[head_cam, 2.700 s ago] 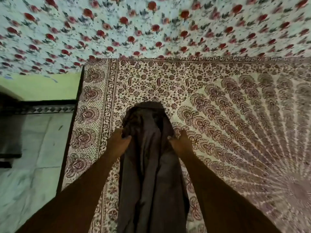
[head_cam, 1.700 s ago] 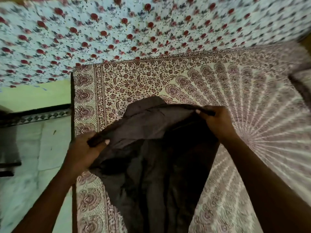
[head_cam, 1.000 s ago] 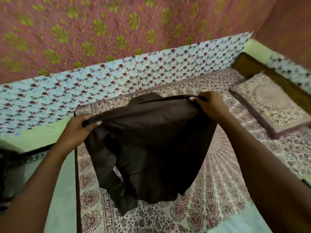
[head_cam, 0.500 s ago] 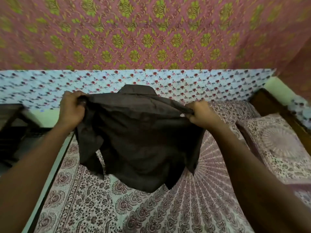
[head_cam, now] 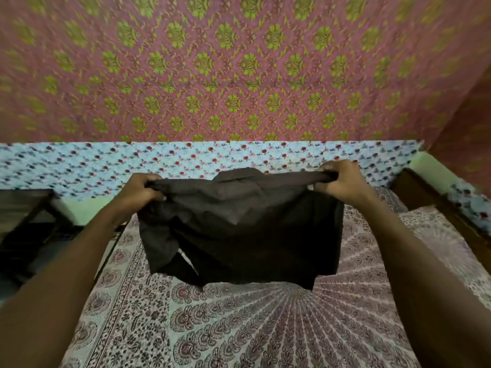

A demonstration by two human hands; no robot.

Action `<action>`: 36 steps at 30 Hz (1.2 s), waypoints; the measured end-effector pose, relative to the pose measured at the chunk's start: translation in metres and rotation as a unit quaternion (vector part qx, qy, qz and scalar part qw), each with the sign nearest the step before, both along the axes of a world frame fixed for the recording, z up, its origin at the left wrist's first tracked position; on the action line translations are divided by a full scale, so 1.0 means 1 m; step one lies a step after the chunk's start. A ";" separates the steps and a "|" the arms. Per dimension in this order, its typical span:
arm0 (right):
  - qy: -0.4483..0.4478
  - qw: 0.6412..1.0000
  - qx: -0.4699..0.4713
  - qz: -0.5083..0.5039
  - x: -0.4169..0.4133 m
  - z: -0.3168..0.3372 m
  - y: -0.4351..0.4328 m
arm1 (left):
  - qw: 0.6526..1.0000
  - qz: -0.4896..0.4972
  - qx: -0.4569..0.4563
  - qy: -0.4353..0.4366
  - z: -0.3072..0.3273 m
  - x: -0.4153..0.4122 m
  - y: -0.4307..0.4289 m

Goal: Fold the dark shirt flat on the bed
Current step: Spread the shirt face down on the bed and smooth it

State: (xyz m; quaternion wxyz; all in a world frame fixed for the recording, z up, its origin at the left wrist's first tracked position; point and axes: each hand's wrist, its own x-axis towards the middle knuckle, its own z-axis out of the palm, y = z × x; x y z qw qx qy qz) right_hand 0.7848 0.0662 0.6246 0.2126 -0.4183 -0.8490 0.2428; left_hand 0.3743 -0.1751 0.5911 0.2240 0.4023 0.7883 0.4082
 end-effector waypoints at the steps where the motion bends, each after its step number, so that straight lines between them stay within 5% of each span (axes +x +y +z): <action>1: 0.010 1.000 -0.016 0.005 0.003 0.003 -0.002 | 0.999 -0.010 0.005 -0.048 0.006 0.003 0.000; 4: 0.056 0.997 -0.051 -0.015 0.016 0.009 -0.008 | 0.990 -0.027 0.053 -0.126 0.015 0.010 -0.004; 15: -0.010 0.997 -0.033 -0.067 0.078 -0.032 -0.079 | 0.971 -0.228 -0.015 -0.066 -0.030 0.037 -0.072; 27: 0.022 0.993 0.024 -0.110 0.074 -0.011 -0.070 | 0.983 -0.153 0.104 -0.021 0.003 0.022 -0.037; 36: -0.056 0.992 0.004 -0.114 0.037 -0.076 0.025 | 0.983 -0.143 -0.001 0.114 -0.051 0.006 0.063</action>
